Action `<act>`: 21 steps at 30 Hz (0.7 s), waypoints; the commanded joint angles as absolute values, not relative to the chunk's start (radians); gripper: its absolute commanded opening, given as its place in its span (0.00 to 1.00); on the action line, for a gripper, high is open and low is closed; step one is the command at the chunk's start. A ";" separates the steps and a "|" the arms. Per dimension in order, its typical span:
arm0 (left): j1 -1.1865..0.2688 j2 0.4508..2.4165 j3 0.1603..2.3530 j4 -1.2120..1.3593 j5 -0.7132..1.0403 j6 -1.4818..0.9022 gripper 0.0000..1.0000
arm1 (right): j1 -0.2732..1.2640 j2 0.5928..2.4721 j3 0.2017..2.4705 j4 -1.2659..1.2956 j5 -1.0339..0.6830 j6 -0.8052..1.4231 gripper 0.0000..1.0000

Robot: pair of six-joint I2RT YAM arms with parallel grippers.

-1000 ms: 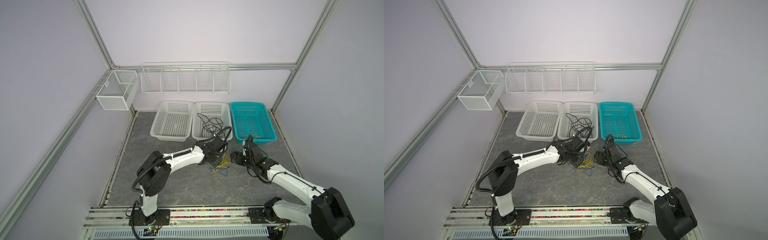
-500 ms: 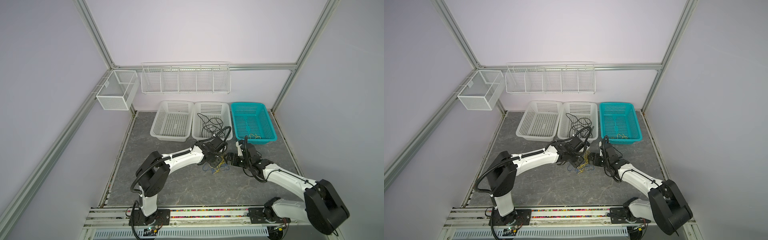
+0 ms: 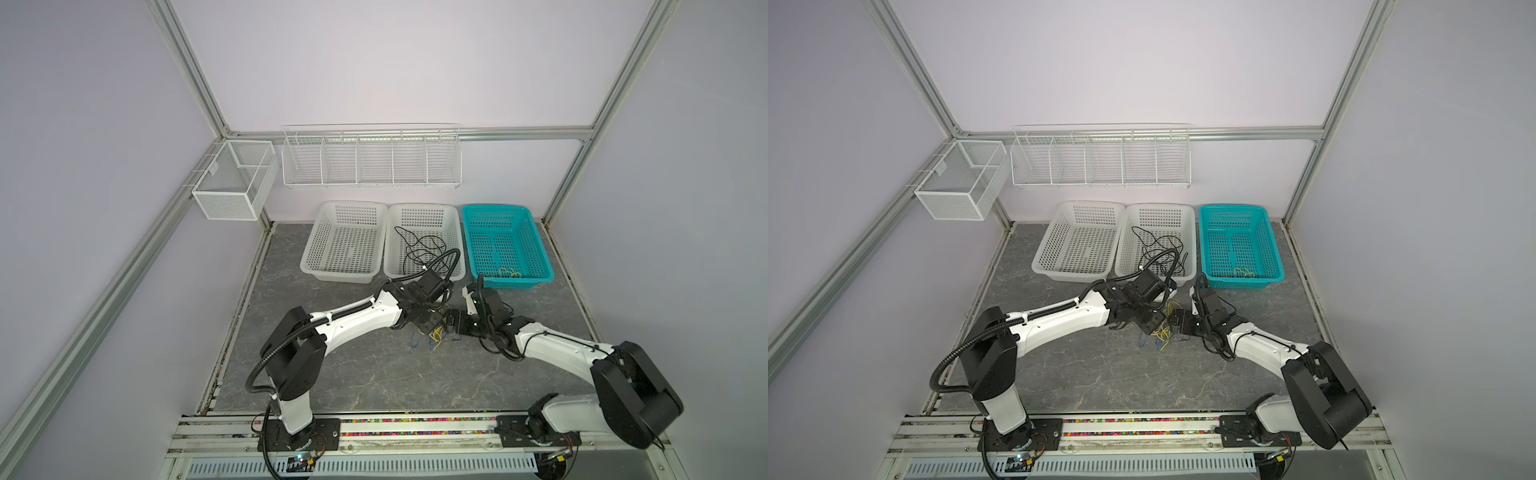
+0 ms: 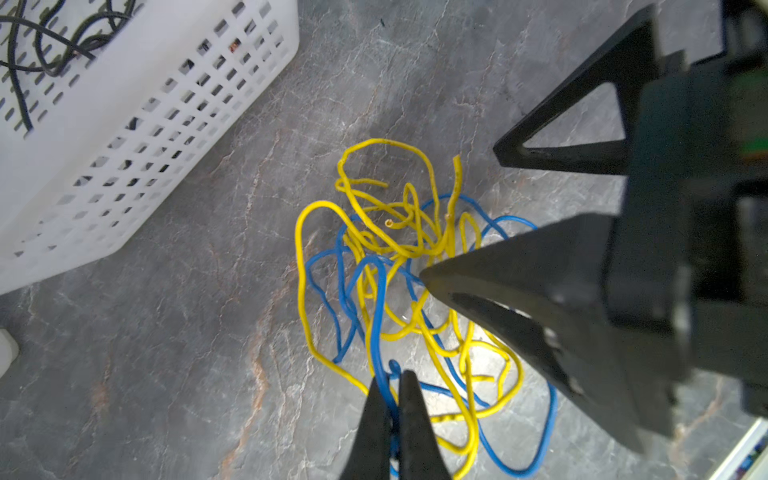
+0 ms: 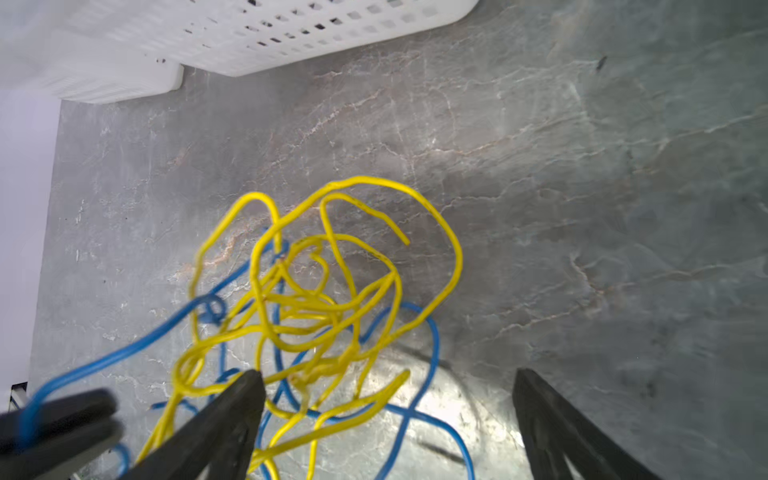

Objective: Untangle the cables

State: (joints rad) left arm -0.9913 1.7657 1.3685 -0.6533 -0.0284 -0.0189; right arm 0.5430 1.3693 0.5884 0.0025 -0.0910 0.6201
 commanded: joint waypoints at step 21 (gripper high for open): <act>-0.997 1.462 1.174 -0.572 -0.055 -0.109 0.00 | 0.561 1.256 0.580 -0.008 -0.027 0.572 0.79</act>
